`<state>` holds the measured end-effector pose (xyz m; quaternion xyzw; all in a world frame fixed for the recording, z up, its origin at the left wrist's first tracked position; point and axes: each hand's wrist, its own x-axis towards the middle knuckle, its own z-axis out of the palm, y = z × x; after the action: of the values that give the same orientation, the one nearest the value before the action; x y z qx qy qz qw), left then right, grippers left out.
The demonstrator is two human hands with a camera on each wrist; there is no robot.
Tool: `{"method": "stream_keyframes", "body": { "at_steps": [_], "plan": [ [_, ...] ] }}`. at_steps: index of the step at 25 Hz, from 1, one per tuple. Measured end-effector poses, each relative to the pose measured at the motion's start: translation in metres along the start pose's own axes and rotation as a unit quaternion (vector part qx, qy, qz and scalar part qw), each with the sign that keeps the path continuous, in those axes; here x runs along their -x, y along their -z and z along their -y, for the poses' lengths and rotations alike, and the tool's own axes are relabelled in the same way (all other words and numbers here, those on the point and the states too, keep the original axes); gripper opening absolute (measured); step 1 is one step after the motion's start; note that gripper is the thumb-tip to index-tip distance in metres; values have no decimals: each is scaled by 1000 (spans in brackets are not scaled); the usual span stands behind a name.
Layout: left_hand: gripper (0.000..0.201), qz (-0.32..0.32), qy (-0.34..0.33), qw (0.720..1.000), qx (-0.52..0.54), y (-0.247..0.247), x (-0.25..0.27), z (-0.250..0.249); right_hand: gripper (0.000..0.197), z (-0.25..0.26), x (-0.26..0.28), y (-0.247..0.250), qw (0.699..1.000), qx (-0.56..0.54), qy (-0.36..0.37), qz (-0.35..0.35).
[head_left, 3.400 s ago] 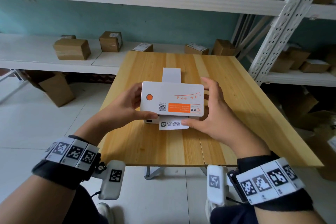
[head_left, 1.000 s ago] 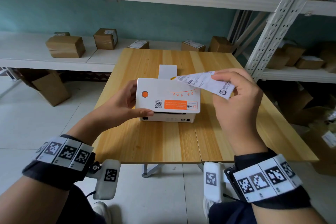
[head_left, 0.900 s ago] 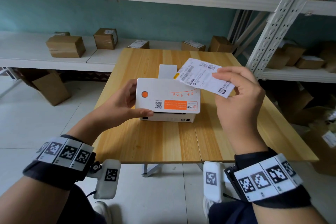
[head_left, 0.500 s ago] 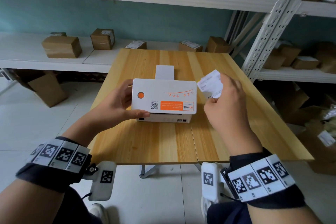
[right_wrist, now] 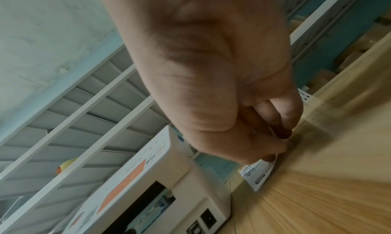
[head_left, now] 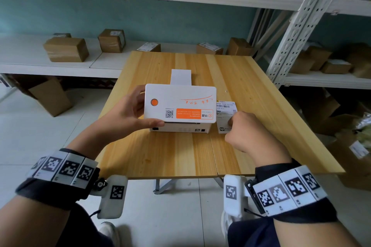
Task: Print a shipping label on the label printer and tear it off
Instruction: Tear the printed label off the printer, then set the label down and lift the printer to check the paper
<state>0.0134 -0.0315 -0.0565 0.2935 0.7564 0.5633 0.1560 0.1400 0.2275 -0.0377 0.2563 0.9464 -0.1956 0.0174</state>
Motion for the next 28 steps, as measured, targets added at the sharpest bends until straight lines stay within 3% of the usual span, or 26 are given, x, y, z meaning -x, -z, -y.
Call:
{"method": "stream_keyframes", "body": {
  "at_steps": [7, 11, 19, 21, 25, 28],
  "plan": [
    [90, 4, -4, 1000, 4, 0, 0, 2, 48, -4, -2, -3, 1000, 10, -3, 7],
    [91, 2, -2, 1000, 0, 0, 1, -2, 41, -3, -1, 4, 997, 36, 36, -66],
    [91, -4, -2, 1000, -7, 0, 3, -1, 27, 5, 0, 11, 982, -96, 83, -142],
    [90, -4, -1, 1000, -11, 0, 3, -1, 18, 3, -3, 14, 980, -135, 73, -127],
    [89, 3, -6, 1000, -10, 1, 3, -1, 20, 2, -5, 19, 973, -214, 69, -47],
    [89, -2, -9, 1000, -12, 1, 4, 0, 20, 6, -4, 18, 963, -253, 79, -42]
  ]
}}
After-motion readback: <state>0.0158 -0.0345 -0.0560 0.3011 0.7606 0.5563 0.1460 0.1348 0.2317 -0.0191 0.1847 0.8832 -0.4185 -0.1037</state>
